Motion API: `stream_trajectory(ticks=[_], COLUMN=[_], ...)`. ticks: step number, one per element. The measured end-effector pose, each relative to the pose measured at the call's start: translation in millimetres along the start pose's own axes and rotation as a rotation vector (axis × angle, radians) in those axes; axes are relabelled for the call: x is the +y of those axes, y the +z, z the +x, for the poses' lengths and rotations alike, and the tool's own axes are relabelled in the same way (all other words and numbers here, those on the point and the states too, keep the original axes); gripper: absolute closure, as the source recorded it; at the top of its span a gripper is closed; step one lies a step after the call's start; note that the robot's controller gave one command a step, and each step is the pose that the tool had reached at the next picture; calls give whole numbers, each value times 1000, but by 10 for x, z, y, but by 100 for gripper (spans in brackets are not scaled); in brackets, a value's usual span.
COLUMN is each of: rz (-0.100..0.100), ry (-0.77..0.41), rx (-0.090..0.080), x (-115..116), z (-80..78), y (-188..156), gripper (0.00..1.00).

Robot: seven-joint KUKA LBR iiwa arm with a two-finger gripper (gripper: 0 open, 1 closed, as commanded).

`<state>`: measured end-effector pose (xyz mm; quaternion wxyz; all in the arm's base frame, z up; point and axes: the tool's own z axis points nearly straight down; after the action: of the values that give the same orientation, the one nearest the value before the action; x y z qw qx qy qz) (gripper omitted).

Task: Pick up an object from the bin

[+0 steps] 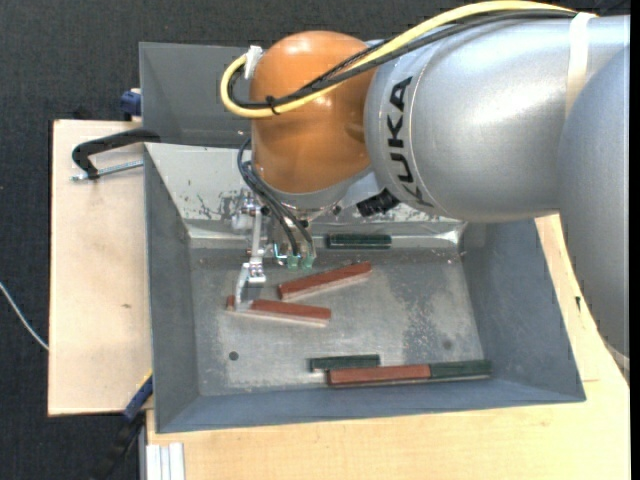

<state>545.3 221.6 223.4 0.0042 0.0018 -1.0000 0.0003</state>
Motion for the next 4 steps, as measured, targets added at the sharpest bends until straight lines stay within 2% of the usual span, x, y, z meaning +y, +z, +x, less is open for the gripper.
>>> stream_trajectory(ticks=[1, 2, 3, 4], rz=[-2, -5, -6, -6], ry=[2, -6, -49, -49], rx=[-9, -15, -13, -13], x=[-10, -188, -403, -403], z=[-19, -20, -19, -19], y=[-49, 432, 1464, 1464], gripper=[0, 0, 100, 100])
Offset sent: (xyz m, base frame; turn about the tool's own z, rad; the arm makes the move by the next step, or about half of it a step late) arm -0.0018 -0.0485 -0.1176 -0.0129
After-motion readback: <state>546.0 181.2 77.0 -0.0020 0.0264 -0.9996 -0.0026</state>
